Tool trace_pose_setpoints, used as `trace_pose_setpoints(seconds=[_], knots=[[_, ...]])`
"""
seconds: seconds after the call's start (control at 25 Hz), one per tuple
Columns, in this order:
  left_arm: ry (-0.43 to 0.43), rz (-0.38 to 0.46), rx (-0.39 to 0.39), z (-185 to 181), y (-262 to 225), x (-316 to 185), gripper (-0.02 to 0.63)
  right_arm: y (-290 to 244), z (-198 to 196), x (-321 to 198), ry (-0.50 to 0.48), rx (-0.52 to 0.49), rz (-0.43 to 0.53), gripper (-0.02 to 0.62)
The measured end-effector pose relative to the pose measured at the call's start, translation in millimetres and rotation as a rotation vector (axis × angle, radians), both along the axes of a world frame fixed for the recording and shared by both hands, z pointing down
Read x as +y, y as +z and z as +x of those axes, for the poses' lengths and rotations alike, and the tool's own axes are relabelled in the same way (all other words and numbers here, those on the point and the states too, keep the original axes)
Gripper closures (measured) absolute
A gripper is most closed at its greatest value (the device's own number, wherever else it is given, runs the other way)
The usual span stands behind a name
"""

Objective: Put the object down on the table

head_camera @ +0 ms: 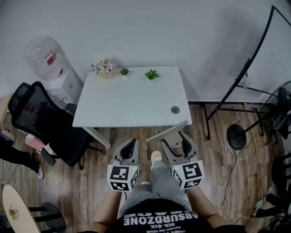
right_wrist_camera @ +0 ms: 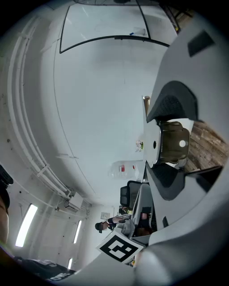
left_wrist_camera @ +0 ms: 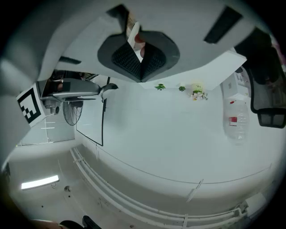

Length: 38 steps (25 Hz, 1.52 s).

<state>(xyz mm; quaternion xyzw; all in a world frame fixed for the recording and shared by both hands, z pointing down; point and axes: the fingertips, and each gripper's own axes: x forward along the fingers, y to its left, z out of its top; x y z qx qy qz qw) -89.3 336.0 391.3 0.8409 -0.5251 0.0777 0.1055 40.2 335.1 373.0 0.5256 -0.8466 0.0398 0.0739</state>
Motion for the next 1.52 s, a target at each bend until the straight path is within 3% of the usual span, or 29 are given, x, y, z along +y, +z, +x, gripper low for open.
trace_pose_setpoints(seconds=[0.8,1.52], knots=[[0.024,-0.029,0.002,6,9,-71,0.604,2,5,-76,0.024,-0.059,-0.036,0.31],[-0.012,-0.022,-0.007,-14,7,-177,0.605,7,-6,-186,0.01,-0.055,-0.05,0.31]])
